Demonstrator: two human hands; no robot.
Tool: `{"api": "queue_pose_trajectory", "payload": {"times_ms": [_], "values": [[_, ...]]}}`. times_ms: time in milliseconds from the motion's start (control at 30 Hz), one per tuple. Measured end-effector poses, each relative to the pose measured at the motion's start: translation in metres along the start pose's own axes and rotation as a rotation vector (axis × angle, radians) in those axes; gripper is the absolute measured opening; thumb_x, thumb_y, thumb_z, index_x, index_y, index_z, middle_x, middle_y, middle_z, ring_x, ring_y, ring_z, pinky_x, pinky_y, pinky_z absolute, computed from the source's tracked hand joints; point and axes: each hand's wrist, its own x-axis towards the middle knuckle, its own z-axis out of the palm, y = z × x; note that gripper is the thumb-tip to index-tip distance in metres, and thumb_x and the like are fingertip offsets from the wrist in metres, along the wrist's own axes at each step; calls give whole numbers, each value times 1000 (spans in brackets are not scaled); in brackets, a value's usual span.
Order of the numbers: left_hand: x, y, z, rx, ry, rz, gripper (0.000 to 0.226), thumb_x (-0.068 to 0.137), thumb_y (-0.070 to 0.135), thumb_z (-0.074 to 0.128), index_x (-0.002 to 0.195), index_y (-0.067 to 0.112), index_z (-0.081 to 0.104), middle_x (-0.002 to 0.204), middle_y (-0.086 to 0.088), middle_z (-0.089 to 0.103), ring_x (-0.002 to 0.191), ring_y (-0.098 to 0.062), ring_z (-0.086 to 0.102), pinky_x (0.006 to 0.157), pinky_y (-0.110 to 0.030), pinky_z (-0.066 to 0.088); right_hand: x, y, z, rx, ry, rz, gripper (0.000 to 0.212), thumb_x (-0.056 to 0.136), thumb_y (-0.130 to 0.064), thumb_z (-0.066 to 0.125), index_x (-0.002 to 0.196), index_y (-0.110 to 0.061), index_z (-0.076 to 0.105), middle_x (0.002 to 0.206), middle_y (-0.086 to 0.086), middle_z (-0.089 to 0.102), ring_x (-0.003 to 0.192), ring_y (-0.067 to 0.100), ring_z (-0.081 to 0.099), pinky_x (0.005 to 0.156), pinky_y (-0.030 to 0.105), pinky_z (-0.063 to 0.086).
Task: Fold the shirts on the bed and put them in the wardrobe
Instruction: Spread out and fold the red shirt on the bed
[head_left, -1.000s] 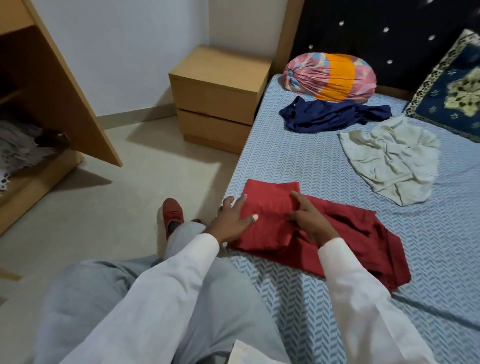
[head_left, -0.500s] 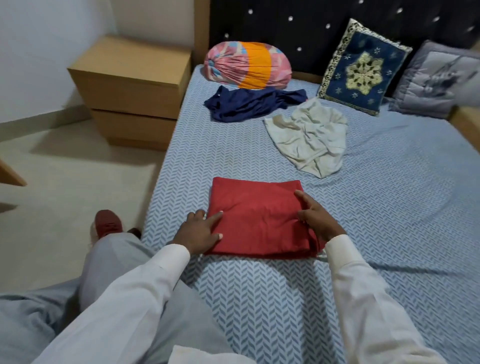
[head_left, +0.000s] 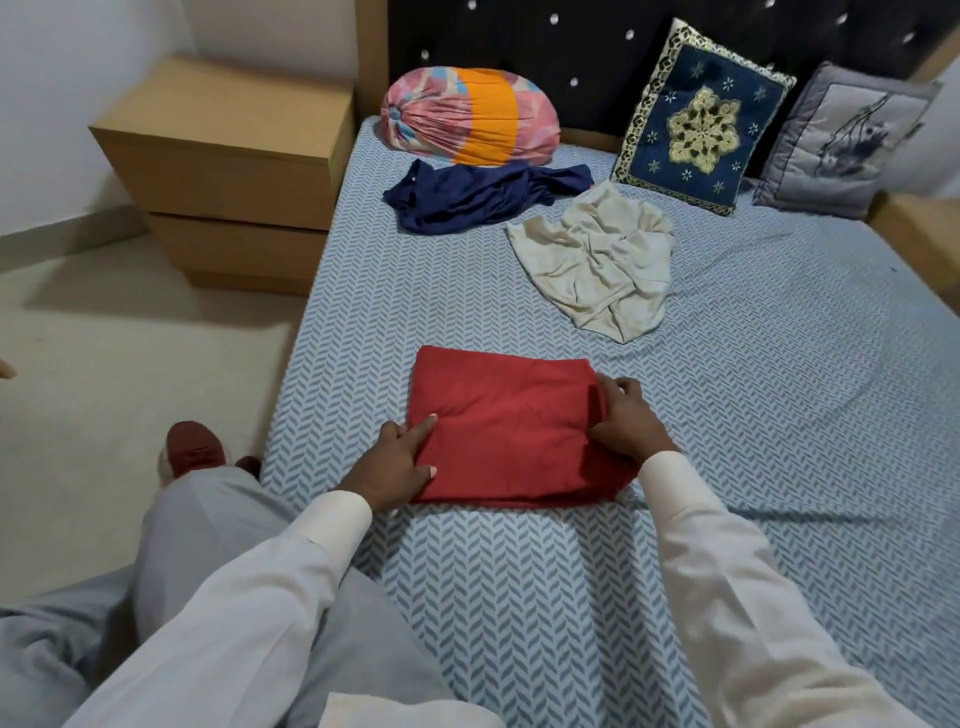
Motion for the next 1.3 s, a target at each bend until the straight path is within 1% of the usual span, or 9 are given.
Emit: {"api": "queue_pose_trajectory", "payload": {"times_ms": [133,267,433,567,700,900,1067,1200,1300], "values": [[-1,0,1,-71,7,-11,80,92,27,66,156,40,19,127,-8,37,115,-24,52,103,-29,41,-11,-3,21,-158,170,64,65,76,-15,65,138,-18,45,145,17,33,124,44,40,98,51,44],[-3,-2,0,-145,3,-1,80,91,25,68,155,40,22,121,-6,39,113,-23,53,103,-30,43,1,-49,33,31,313,-163,55,79,-26,69,130,-9,56,126,19,55,116,41,52,103,44,39],[-7,-11,0,-197,4,45,78,89,21,70,152,41,29,113,-6,43,102,-19,55,98,-28,44,36,-156,46,173,227,-435,53,87,-41,56,132,-13,57,120,13,66,116,36,57,102,44,39],[-9,-17,1,-228,-14,54,74,89,19,68,150,42,33,108,-3,40,97,-15,52,93,-22,40,76,-219,46,-245,49,-432,48,97,-51,47,143,-37,43,134,4,61,129,34,46,106,57,30],[-4,-24,2,-270,-37,65,75,87,18,70,150,41,35,114,-5,42,98,-16,54,93,-21,42,115,-239,51,-268,-276,-386,36,87,-51,54,122,-50,59,141,-8,56,131,26,51,114,58,26],[-1,-27,3,-329,-80,55,71,88,24,70,149,39,38,116,-4,44,103,-17,55,100,-25,43,130,-239,39,-51,-440,-441,28,83,-18,71,107,-32,72,86,-9,66,76,9,57,77,29,45],[1,-30,5,-350,-179,42,75,85,16,63,146,49,36,132,-2,49,120,-16,53,108,-33,44,141,-212,65,154,-195,-447,15,78,-27,82,91,-28,74,79,-10,68,71,4,58,75,30,49],[-5,-27,-2,-414,-173,58,69,89,12,63,149,37,39,146,4,48,128,-11,51,106,-21,40,135,-218,54,360,-324,-402,28,84,-39,78,103,-19,74,86,-5,71,73,4,59,70,19,45],[-4,-23,-6,-500,-115,-9,70,93,32,63,153,38,26,124,-4,65,106,-20,66,95,-27,50,145,-214,37,219,-386,-361,34,81,-42,81,105,-19,75,87,-5,72,75,7,61,74,25,47]]}}
